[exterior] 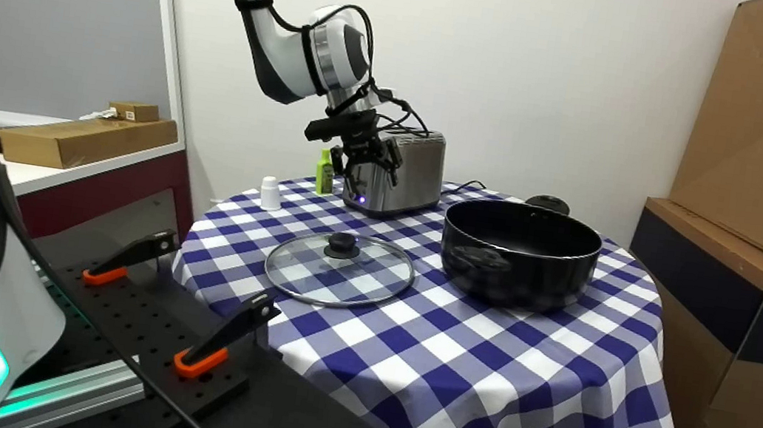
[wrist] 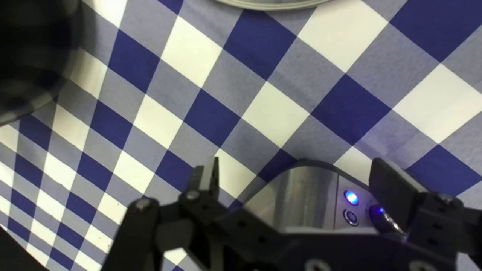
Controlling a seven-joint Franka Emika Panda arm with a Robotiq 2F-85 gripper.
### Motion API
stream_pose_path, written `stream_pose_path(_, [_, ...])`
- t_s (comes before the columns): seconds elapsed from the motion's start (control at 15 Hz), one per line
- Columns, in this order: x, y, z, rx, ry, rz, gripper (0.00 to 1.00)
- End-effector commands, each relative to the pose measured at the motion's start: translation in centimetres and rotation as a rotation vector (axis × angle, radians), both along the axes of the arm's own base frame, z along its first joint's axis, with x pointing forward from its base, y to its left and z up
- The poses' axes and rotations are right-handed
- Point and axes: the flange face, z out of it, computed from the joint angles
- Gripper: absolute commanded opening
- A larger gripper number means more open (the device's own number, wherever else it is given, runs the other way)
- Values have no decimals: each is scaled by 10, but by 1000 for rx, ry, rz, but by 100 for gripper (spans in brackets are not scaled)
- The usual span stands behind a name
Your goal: Turn off the toaster
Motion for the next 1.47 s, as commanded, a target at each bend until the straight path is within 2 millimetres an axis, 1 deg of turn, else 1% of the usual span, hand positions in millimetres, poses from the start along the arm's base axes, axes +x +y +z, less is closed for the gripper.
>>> stream_pose_path(0.0, [2, 1, -11, 5, -16, 1, 100])
stream_pose_path(0.27, [6, -5, -25, 14, 6, -13, 100])
stream_pose_path(0.6, [11, -11, -34, 30, 19, -35, 100])
stream_pose_path(1.0, [17, -3, -30, 103, 23, -23, 100])
stream_pose_path(1.4, [23, 0, -27, 110, 9, 0, 100])
